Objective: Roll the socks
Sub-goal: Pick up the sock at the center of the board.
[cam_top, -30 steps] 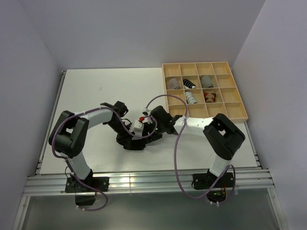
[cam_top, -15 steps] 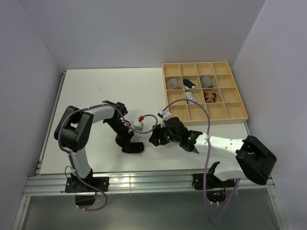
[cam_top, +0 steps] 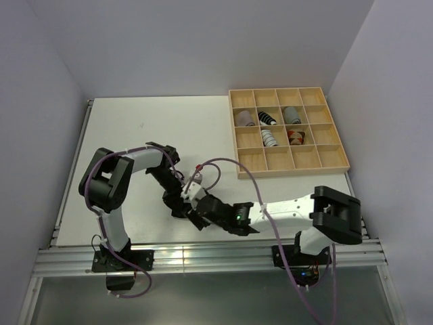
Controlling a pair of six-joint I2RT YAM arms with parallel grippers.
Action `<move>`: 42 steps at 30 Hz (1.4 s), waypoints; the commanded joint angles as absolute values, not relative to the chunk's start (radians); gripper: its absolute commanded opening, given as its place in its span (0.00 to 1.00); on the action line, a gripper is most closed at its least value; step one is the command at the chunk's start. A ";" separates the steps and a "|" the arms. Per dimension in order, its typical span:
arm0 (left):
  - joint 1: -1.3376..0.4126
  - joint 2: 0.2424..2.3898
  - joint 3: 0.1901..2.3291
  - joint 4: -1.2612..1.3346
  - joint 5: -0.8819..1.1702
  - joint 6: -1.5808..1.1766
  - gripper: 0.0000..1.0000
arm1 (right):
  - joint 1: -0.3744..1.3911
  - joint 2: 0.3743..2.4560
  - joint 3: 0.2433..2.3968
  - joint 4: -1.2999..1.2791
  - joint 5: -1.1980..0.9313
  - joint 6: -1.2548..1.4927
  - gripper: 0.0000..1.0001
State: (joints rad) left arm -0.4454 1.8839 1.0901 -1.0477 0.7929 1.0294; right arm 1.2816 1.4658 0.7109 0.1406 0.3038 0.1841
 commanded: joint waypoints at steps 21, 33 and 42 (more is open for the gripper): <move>-0.446 1.985 1.101 -1.098 0.696 1.088 0.32 | 1.353 1.813 0.985 0.051 0.442 -0.086 0.68; -0.446 2.065 1.192 -1.255 0.713 1.158 0.33 | 1.342 1.890 1.025 0.009 0.411 -0.095 0.57; -0.445 2.079 1.279 -1.371 0.790 1.206 0.43 | 1.302 1.893 1.019 -0.029 0.336 -0.071 0.15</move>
